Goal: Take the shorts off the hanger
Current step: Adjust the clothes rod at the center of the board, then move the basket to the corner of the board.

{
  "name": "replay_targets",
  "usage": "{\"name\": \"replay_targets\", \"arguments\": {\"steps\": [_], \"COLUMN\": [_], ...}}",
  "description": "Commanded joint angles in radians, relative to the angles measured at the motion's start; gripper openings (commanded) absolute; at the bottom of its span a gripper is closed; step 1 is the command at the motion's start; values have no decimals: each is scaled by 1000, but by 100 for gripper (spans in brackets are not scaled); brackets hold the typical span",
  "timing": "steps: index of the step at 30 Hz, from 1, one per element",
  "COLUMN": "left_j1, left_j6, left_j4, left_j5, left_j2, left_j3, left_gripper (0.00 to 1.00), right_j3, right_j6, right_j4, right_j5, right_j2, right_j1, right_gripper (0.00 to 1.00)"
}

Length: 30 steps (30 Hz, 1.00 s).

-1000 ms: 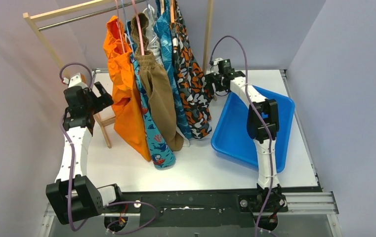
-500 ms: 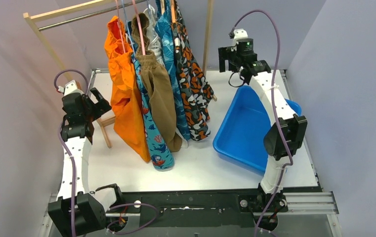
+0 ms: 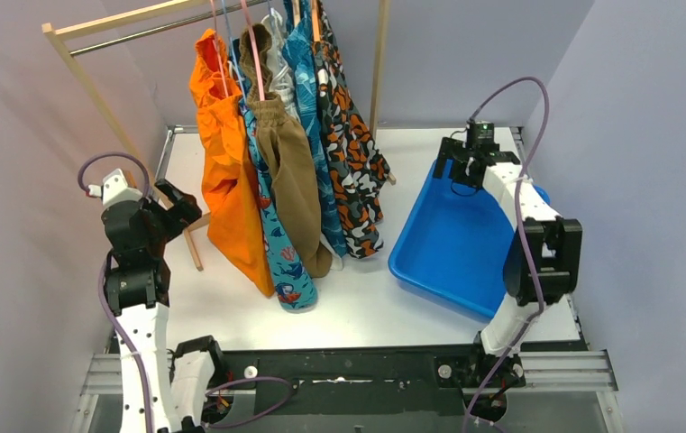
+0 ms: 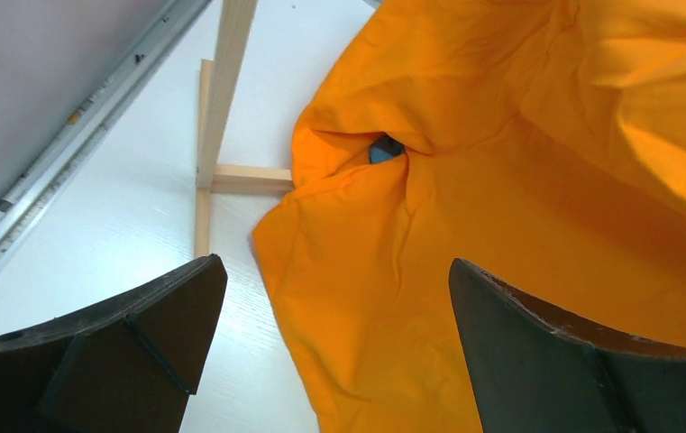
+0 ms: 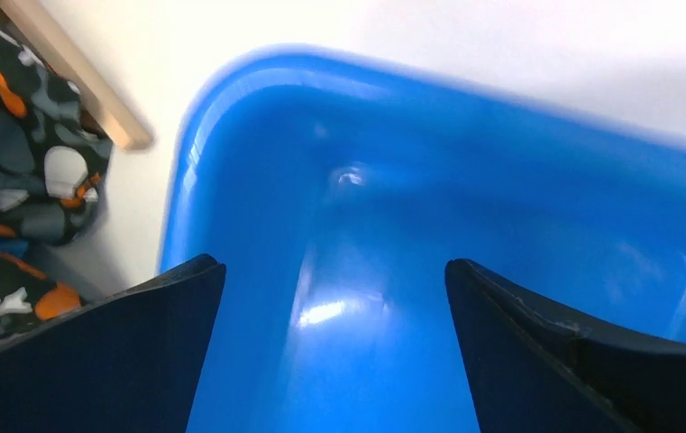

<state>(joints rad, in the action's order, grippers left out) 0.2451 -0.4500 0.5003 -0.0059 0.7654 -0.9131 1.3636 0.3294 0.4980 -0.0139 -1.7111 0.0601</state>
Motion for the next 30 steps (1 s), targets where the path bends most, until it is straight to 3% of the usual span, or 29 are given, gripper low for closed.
{"name": "replay_targets", "arguments": {"steps": [1, 6, 10, 13, 17, 20, 25, 30], "left_j1": [3, -2, -7, -9, -10, -12, -15, -17], "left_j6": [-63, -51, -28, -27, -61, -78, -83, -77], "left_j4": [-1, -12, 0, 4, -22, -46, -72, -62], "left_j5": [100, 244, 310, 330, 346, 355, 436, 500], "left_j2": [-18, -31, -57, -71, -80, -75, -72, -89], "left_j3": [32, 80, 97, 114, 150, 163, 183, 207], "left_gripper": [98, 98, 98, 98, 98, 98, 97, 97], "right_j3": [300, 842, 949, 770, 373, 224, -9, -151], "right_j6": [-135, -402, -444, -432, -437, -424, -367, -302], "right_j4": [-58, 187, 230, 189, 32, -5, -20, -20], "right_j5": [-146, -218, -17, -39, 27, 38, 58, 112], "right_j2": [-227, -554, -618, -482, -199, -37, 75, 94], "right_j1": [11, 29, 36, 51, 147, 195, 199, 95], "right_gripper": [99, 98, 100, 99, 99, 99, 100, 98]}}
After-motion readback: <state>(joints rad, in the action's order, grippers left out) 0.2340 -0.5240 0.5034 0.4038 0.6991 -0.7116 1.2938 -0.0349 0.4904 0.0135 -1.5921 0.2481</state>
